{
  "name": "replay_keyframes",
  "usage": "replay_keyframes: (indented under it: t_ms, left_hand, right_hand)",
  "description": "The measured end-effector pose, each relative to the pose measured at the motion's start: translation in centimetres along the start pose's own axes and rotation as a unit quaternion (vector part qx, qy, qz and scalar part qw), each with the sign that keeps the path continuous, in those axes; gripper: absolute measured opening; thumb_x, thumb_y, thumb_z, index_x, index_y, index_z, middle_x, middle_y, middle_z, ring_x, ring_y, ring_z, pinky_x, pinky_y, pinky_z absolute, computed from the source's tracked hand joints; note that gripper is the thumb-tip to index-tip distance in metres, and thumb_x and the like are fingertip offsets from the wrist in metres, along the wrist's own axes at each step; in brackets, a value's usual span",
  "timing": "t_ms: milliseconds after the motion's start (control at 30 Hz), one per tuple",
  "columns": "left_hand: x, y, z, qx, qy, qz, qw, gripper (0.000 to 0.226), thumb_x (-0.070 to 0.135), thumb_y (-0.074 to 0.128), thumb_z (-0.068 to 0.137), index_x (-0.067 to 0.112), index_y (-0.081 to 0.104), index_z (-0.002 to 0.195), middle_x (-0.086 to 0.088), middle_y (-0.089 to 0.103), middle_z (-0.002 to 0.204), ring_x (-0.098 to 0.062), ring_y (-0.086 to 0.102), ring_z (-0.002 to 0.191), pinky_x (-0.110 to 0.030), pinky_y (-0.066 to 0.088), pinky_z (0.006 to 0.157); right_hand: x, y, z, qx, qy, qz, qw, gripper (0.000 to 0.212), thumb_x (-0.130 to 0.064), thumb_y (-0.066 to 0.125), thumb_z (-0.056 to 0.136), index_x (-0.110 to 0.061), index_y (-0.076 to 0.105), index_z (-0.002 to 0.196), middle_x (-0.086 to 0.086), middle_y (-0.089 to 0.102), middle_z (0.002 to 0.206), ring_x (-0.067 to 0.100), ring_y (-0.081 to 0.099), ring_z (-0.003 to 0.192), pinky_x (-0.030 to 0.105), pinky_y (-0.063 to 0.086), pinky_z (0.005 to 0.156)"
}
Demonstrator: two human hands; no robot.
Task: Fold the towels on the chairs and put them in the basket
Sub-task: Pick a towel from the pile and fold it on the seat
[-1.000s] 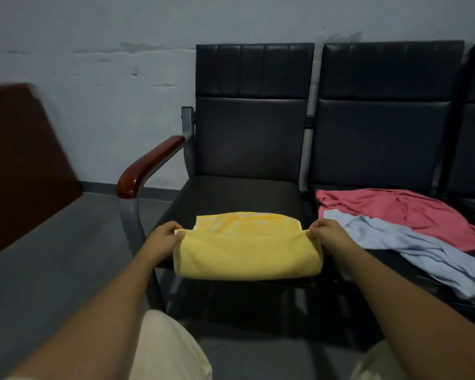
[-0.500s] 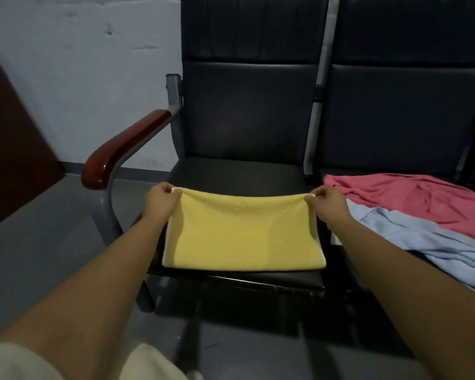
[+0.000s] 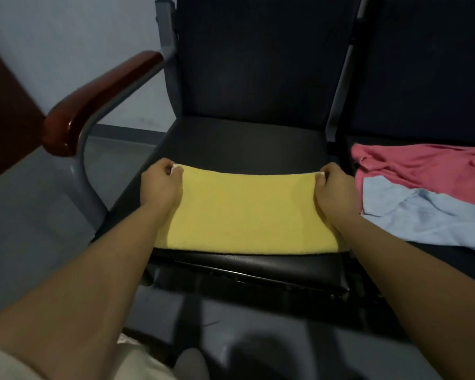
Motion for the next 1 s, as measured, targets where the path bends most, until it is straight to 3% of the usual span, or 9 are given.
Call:
replay_keyframes:
  t_ms: [100,200,267,333,400,467,600,767,1000]
  left_hand:
    - [0.0,-0.3,-0.2,-0.036,-0.017,0.026,0.999,0.035,0.027,0.062,0.098,0.014,0.056,0.13,-0.005,0.061,0.121,-0.015,0.056,0.101,-0.029,0.043,0.082]
    - [-0.1,-1.1,-0.9,-0.071,-0.025,0.072,0.995,0.047,0.031,0.064,0.095,0.007,0.05,0.133,-0.011,0.057,0.125,-0.021,0.055,0.101,-0.032,0.043,0.078]
    - [-0.3,-1.9,-1.5,-0.092,-0.046,0.1,0.99,0.039,0.033,0.064,0.093,0.003,0.055,0.116,-0.014,0.061,0.107,-0.024,0.057,0.088,-0.031,0.04,0.062]
    - [-0.5,-2.5,-2.0,-0.118,-0.075,0.107,0.984,0.032,0.033,0.066,0.092,0.004,0.055,0.083,-0.009,0.056,0.079,-0.021,0.051,0.067,-0.031,0.034,0.053]
    - [-0.3,-2.8,-2.7,-0.151,-0.101,0.099,0.978,0.038,0.033,0.069,0.091,0.004,0.051,0.076,-0.008,0.054,0.074,-0.02,0.05,0.065,-0.032,0.039,0.056]
    - [0.1,-3.1,-3.7,-0.178,-0.111,0.112,0.971,0.037,0.034,0.071,0.091,0.001,0.054,0.082,-0.013,0.061,0.091,-0.023,0.056,0.075,-0.035,0.045,0.065]
    - [0.6,-3.4,-5.5,-0.203,-0.117,0.126,0.964,0.049,0.033,0.073,0.09,-0.001,0.056,0.121,-0.017,0.059,0.125,-0.03,0.057,0.105,-0.037,0.044,0.079]
    - [-0.5,-3.9,-5.6,-0.24,-0.145,0.074,0.957,0.053,0.032,0.078,0.086,0.001,0.059,0.124,-0.014,0.061,0.123,-0.027,0.058,0.102,-0.038,0.047,0.082]
    - [0.3,-4.2,-5.3,-0.22,-0.077,0.066,0.97,0.036,0.029,0.067,0.094,0.01,0.053,0.121,-0.009,0.058,0.117,-0.026,0.057,0.104,-0.038,0.048,0.079]
  right_hand:
    - [-1.5,0.2,-1.0,-0.001,-0.03,-0.092,0.995,0.034,-0.012,0.046,0.097,-0.002,0.054,0.128,0.022,0.06,0.117,0.039,0.055,0.104,0.045,0.045,0.086]
    - [-5.5,-0.2,-2.4,-0.011,-0.11,-0.137,0.984,0.047,-0.021,0.049,0.097,-0.002,0.046,0.14,0.025,0.045,0.139,0.041,0.044,0.122,0.048,0.036,0.101]
    - [-8.7,-0.3,-4.4,-0.085,-0.133,-0.086,0.984,0.053,-0.033,0.045,0.101,-0.007,0.04,0.147,0.021,0.034,0.153,0.037,0.034,0.137,0.045,0.03,0.113]
    - [-10.7,0.2,-7.5,-0.166,-0.147,-0.06,0.973,0.059,-0.043,0.04,0.102,-0.013,0.032,0.153,0.016,0.024,0.161,0.032,0.026,0.146,0.042,0.025,0.119]
    - [-11.4,1.2,-11.0,-0.214,-0.195,-0.093,0.953,0.062,-0.048,0.035,0.103,-0.015,0.027,0.155,0.017,0.019,0.163,0.032,0.022,0.149,0.041,0.019,0.121]
    - [-11.1,2.4,-13.7,-0.252,-0.252,-0.143,0.923,0.064,-0.05,0.03,0.104,-0.016,0.021,0.158,0.017,0.012,0.165,0.031,0.014,0.151,0.041,0.012,0.123]
    - [-10.1,3.7,-15.2,-0.283,-0.274,-0.177,0.902,0.064,-0.052,0.015,0.105,-0.022,0.007,0.16,0.011,-0.006,0.167,0.024,-0.008,0.154,0.043,-0.006,0.124]
    - [-9.7,3.7,-15.4,-0.31,-0.273,-0.167,0.895,0.062,-0.051,0.013,0.105,-0.025,0.004,0.16,0.008,-0.012,0.167,0.022,-0.013,0.153,0.041,-0.01,0.123]
    - [-10.5,3.5,-15.3,-0.325,-0.247,-0.145,0.901,0.059,-0.047,0.019,0.107,-0.024,0.006,0.16,0.009,-0.011,0.166,0.022,-0.012,0.153,0.041,-0.01,0.122]
Point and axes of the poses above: each hand's wrist, its own z-axis towards the middle knuckle, its own y-axis out of the palm, x = y × z, the point moved 3 cm from there along z, towards the middle knuckle
